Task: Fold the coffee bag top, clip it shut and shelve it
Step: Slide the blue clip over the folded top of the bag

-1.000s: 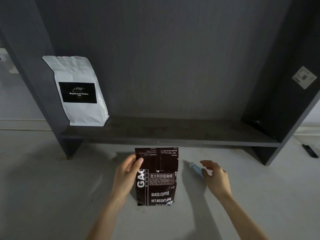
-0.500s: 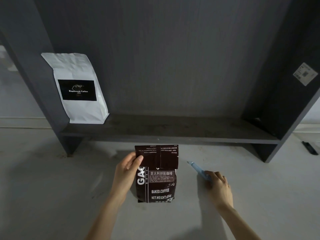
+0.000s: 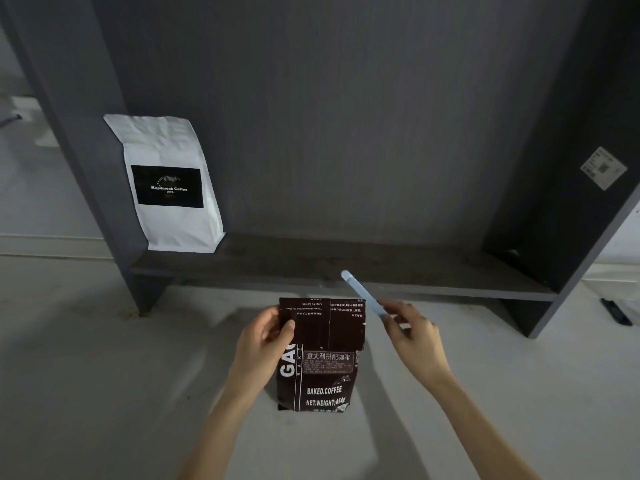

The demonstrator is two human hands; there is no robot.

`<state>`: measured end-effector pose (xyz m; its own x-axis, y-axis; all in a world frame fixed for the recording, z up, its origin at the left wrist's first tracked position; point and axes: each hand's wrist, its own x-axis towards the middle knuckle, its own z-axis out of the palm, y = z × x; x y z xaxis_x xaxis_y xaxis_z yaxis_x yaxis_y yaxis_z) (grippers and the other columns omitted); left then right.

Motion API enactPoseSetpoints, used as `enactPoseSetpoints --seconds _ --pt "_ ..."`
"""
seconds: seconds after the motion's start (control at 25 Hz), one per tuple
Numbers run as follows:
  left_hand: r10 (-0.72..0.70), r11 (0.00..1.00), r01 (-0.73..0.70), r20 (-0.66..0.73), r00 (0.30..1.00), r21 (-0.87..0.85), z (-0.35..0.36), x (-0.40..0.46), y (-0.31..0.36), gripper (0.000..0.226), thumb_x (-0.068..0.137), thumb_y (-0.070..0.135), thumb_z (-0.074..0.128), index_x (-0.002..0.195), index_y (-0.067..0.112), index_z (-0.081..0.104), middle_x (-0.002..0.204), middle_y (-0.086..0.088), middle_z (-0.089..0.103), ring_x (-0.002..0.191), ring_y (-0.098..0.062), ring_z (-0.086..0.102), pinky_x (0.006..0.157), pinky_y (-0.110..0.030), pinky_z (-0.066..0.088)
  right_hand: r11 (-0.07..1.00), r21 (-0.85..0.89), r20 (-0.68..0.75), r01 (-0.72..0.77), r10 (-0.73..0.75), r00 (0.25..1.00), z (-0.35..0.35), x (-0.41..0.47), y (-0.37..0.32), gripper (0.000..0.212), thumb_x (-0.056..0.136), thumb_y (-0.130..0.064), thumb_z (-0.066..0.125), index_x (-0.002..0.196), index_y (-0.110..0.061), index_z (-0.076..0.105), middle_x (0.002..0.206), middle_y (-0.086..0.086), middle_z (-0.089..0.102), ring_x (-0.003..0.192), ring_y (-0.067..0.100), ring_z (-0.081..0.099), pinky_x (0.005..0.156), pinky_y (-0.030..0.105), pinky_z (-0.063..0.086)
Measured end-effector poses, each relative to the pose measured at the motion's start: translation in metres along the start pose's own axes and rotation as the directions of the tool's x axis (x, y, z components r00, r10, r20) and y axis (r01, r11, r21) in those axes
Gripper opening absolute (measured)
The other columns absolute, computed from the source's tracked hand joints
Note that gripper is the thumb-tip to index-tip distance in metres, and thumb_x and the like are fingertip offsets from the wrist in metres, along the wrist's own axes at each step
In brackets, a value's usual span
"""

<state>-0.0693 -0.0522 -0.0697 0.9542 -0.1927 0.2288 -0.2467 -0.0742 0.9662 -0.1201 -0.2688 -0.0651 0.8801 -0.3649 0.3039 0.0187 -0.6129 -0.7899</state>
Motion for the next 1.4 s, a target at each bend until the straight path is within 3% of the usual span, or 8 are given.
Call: enactPoseSetpoints --seconds 0.2,0.32,0.52,0.72,0.96,1.08,1.24,1.4 --pt "0.075 0.997 -0.075 -0.026 0.997 0.013 0.001 0.004 0.012 0.041 0.081 0.001 0.058 0.094 0.038 0.051 0.097 0.013 0.062 0.089 -0.003 0.061 0.076 -0.017 0.047 0.978 0.148 0.002 0.149 -0.151 0.989 -0.012 0.001 -0.043 0.025 0.087 -0.013 0.051 0.101 -0.032 0.059 0.076 -0.018 0.057 0.068 0.008 0.053 0.053 0.018 0.041" --pt "0.097 0.995 -0.097 -0.001 0.995 0.007 0.0 0.006 0.02 0.034 0.081 0.007 0.061 0.092 0.038 0.054 0.095 0.014 0.063 0.089 -0.001 0.062 0.074 -0.009 0.048 0.968 0.174 0.006 0.183 -0.187 0.982 -0.01 -0.003 -0.05 0.028 0.086 -0.015 0.053 0.096 -0.041 0.055 0.071 -0.016 0.056 0.06 0.005 0.05 0.049 0.014 0.037" --pt "0.097 0.994 -0.096 -0.025 0.995 0.055 0.003 0.011 0.031 0.015 0.08 0.016 0.063 0.081 0.03 0.056 0.09 0.003 0.065 0.093 -0.017 0.061 0.084 -0.033 0.047 0.955 0.086 0.06 0.283 -0.289 0.956 -0.006 -0.005 -0.048 0.023 0.078 -0.017 0.065 0.098 -0.028 0.064 0.083 -0.003 0.062 0.065 0.0 0.053 0.051 0.012 0.039" --pt "0.096 0.993 -0.095 -0.009 0.995 0.075 0.008 0.011 0.041 0.014 0.087 0.035 0.046 0.088 0.04 0.06 0.087 0.013 0.065 0.087 -0.007 0.062 0.076 -0.02 0.047 0.924 0.033 0.125 0.38 -0.381 0.916 -0.002 -0.007 -0.047 0.021 0.078 -0.024 0.066 0.098 -0.029 0.064 0.084 -0.005 0.058 0.073 0.007 0.057 0.06 0.019 0.046" --pt "0.077 0.994 -0.071 -0.075 0.994 0.084 0.007 0.009 0.043 0.028 0.092 0.03 0.04 0.083 0.03 0.066 0.077 0.005 0.068 0.082 -0.02 0.064 0.078 -0.038 0.049 0.897 -0.074 0.2 0.436 -0.415 0.888 0.004 -0.012 -0.048 0.031 0.077 -0.032 0.064 0.108 -0.032 0.057 0.092 -0.004 0.057 0.075 0.012 0.056 0.058 0.028 0.048" --pt "0.038 0.998 -0.035 -0.068 0.997 0.043 0.006 0.01 0.04 0.03 0.092 0.032 0.04 0.083 0.026 0.068 0.08 0.003 0.07 0.085 -0.018 0.065 0.079 -0.034 0.049 0.886 -0.084 0.156 0.455 -0.44 0.884 0.005 -0.012 -0.047 0.033 0.079 -0.023 0.062 0.111 -0.032 0.058 0.09 0.0 0.056 0.071 0.015 0.054 0.053 0.033 0.05" --pt "-0.021 0.996 0.018 -0.033 0.999 -0.091 0.005 0.009 0.039 0.031 0.09 0.036 0.042 0.08 0.025 0.069 0.073 0.007 0.071 0.071 -0.003 0.065 0.063 -0.009 0.049 0.88 -0.052 0.149 0.472 -0.461 0.875 0.004 -0.013 -0.044 0.034 0.081 -0.027 0.055 0.114 -0.033 0.057 0.09 0.0 0.056 0.07 0.015 0.053 0.052 0.035 0.051" --pt "-0.049 0.989 0.047 -0.012 0.999 -0.14 0.003 0.01 0.038 0.033 0.089 0.038 0.041 0.079 0.026 0.07 0.069 0.008 0.073 0.069 -0.002 0.066 0.061 -0.006 0.048 0.874 -0.03 0.135 0.485 -0.477 0.869 0.006 -0.013 -0.044 0.035 0.082 -0.027 0.054 0.116 -0.032 0.056 0.091 -0.001 0.057 0.074 0.013 0.054 0.055 0.028 0.048"
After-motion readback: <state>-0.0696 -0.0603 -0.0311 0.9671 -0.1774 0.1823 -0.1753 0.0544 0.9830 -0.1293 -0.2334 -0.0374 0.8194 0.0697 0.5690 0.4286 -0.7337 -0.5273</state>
